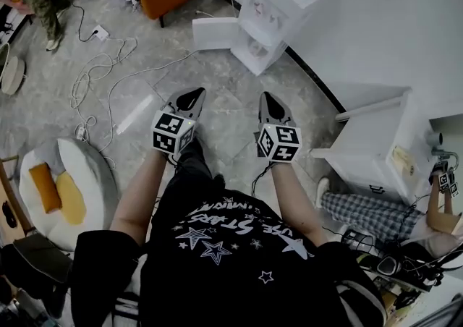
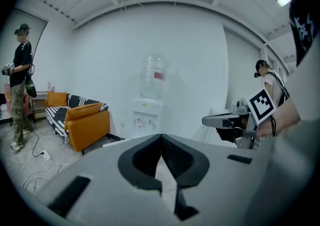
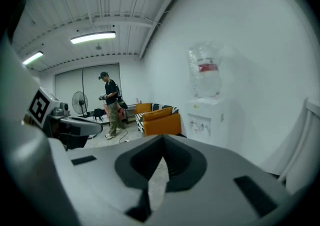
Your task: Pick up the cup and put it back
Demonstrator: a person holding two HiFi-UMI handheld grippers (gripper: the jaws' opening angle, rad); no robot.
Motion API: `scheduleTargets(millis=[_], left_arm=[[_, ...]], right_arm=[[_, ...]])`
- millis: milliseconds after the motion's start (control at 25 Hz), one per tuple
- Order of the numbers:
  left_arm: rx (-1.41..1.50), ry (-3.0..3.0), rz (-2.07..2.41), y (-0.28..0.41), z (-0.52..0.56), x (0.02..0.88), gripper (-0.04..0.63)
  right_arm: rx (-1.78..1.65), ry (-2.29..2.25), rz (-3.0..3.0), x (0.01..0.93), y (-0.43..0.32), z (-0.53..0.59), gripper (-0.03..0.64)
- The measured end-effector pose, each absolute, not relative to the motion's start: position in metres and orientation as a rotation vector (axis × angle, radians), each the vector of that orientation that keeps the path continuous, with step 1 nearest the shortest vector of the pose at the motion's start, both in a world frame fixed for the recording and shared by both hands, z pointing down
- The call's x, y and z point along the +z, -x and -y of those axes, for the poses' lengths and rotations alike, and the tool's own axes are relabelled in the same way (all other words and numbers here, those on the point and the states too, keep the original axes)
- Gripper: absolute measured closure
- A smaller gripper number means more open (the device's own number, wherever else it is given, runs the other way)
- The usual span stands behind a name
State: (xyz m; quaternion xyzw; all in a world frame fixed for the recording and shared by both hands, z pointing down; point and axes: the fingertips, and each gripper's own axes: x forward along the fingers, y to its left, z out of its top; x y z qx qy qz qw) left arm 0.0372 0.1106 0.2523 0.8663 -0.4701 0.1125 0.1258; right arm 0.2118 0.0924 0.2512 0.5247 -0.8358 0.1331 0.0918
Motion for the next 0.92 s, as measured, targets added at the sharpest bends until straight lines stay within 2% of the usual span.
scheduleTargets(millis=[360, 920], left_arm=[[0.286, -2.46, 1.487, -0.024, -0.193, 0.241, 0.586], [0.281, -2.378, 1.518, -0.031, -0.238, 0.244, 0.586]], right_arm=[[0.268, -1.341, 2.633, 0.234, -0.181, -0.164, 0.612], [0.325, -1.186, 2.692, 0.243, -0.163, -0.187, 0.612]])
